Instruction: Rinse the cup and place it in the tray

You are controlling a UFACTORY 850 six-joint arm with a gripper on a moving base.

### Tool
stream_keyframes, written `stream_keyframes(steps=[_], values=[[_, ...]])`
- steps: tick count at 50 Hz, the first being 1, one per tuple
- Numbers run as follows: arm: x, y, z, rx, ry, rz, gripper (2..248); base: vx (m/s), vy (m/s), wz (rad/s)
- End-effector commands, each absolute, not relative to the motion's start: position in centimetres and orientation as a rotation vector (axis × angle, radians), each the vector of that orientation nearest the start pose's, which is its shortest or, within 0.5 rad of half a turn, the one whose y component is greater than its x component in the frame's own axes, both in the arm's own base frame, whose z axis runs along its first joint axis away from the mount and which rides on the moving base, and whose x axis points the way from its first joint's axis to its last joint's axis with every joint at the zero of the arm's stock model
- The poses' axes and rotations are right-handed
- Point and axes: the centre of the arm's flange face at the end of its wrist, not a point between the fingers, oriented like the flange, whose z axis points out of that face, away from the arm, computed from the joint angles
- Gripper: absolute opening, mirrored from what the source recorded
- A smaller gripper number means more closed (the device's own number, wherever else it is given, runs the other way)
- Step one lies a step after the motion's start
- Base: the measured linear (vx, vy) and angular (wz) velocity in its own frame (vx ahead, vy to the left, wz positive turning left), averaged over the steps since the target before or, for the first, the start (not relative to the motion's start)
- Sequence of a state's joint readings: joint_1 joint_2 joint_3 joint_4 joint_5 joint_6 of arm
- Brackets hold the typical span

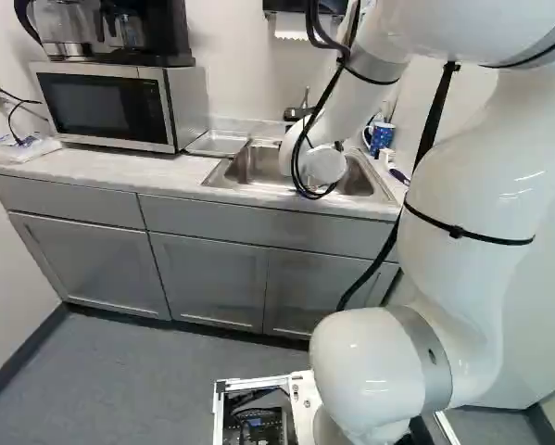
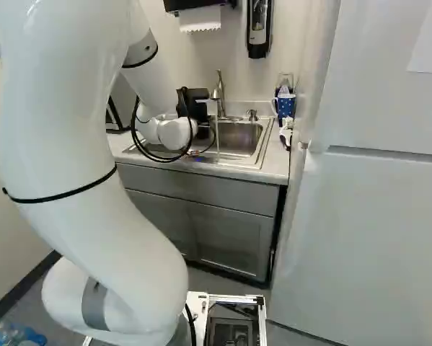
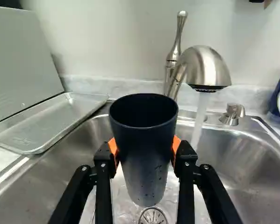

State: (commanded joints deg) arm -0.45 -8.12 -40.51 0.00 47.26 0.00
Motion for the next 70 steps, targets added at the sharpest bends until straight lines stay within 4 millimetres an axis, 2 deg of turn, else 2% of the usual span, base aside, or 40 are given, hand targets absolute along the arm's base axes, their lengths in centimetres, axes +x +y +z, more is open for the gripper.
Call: stream_keyframes(steps=[31,70], values=[[50.5,-5.0,45.4,-2.458,0.121,-2.053,124,0.000,0.000,0.000],[50.5,-5.0,45.4,-2.458,0.121,-2.053,124,0.000,0.000,0.000]])
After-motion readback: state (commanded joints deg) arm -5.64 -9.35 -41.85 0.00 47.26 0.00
